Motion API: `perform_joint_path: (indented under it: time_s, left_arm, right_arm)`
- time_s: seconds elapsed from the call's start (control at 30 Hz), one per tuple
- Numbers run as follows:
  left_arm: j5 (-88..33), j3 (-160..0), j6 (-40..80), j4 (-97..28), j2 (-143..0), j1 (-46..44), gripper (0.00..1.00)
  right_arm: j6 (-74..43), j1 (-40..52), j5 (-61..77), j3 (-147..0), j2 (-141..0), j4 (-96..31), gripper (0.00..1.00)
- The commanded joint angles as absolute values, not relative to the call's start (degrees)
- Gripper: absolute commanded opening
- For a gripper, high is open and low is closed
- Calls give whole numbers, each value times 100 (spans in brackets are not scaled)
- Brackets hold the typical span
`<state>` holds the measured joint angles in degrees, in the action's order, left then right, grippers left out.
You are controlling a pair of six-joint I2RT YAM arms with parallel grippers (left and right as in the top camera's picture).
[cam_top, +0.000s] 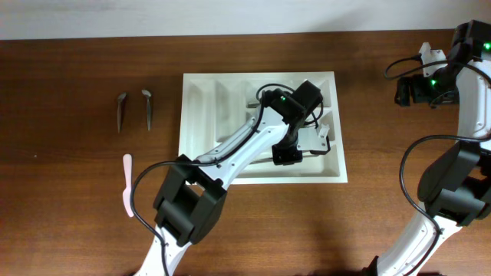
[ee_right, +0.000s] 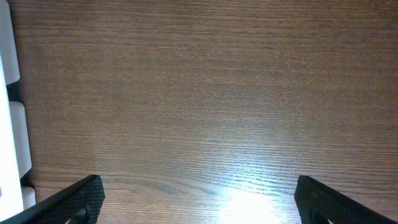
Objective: Pack container
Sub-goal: 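Lift the tongs and carry them right into the tray's bottom compartment, then open the left gripper and withdraw it up to the left of the tray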
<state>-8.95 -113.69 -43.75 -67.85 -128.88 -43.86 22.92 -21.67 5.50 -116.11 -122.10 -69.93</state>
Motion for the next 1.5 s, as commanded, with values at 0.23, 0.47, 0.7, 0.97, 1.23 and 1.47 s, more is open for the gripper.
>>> perform_joint_path:
  time_s: [0.23, 0.47, 0.7, 0.97, 1.23, 1.47]
  left_arm:
    - [-893, -11443, -4469, -6740, -13041, -4362, 31]
    - [-849, -11450, -4466, -6716, -13041, -4346, 43]
    - [-368, -11649, -4265, -6591, -13039, -4346, 45]
    - [537, -13353, -3223, -6602, -13039, -4176, 56]
    - [1085, -14811, -2355, -7583, -13039, -3428, 99]
    - [1715, -15008, -740, -8307, -13041, -2171, 99]
  right_arm:
    - [2355, -2178, 600, -11592, -12252, -6980, 99]
    - [2355, -2178, 600, -11592, -12252, -6980, 99]
    - [2355, -2178, 600, -11592, -12252, -6980, 99]
    - [2355, -2178, 600, -11592, -12252, -6980, 99]
    - [2355, -2178, 600, -11592, -12252, -6980, 99]
    - [2355, -2178, 600, -11592, -12252, -6980, 99]
